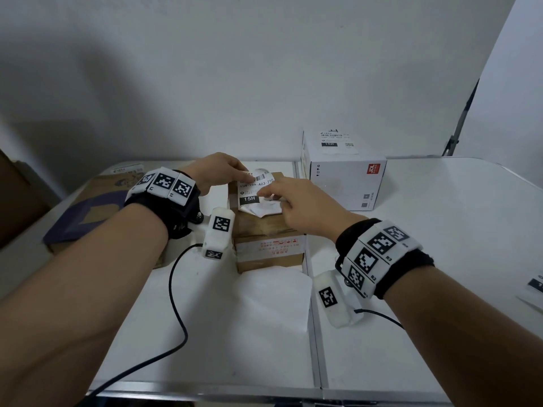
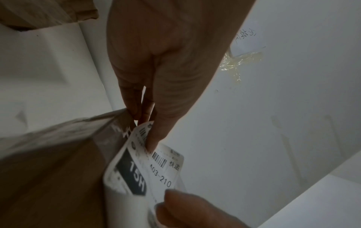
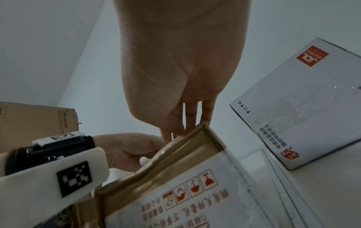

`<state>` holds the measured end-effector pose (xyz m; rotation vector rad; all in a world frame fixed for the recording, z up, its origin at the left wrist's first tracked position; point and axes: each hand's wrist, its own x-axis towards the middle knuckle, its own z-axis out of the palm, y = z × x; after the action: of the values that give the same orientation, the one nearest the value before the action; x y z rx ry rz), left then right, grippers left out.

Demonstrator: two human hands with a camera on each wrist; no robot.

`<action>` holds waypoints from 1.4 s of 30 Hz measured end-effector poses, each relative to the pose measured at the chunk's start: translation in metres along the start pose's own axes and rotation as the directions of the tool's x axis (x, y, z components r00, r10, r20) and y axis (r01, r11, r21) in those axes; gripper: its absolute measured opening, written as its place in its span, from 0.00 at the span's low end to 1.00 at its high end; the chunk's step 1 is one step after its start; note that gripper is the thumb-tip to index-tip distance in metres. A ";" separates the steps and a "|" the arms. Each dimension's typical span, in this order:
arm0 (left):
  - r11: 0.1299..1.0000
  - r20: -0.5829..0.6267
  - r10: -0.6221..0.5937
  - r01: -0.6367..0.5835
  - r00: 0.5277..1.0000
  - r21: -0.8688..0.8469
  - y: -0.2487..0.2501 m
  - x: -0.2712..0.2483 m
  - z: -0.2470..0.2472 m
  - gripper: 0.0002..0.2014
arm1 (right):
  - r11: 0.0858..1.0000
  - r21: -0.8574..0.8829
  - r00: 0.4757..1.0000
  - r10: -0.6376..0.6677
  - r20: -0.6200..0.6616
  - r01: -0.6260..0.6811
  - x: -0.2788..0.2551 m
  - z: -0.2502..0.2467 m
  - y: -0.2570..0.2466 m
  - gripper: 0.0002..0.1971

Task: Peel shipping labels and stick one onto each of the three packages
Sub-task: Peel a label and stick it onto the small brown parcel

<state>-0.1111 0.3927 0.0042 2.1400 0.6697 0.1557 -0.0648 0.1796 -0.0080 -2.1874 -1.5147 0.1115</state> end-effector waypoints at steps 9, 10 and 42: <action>1.000 -0.015 -0.005 0.005 1.000 0.002 -0.001 0.002 0.001 0.15 | 0.998 0.057 0.994 0.021 -0.108 -0.015 0.006 -0.005 0.009 0.15; 1.000 -0.015 -0.006 0.006 1.000 0.002 -0.001 0.002 0.001 0.15 | 0.997 0.077 0.995 0.020 -0.093 -0.012 0.005 -0.006 0.009 0.11; 0.992 -0.062 -0.020 0.027 0.998 0.119 0.008 -0.008 0.007 0.06 | 0.992 0.123 0.999 -0.006 -0.047 0.011 -0.004 -0.006 0.006 0.08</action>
<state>-0.1119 0.3797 0.0075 2.2494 0.7560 0.1724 -0.0590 0.1721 -0.0057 -2.0723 -1.4520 0.1462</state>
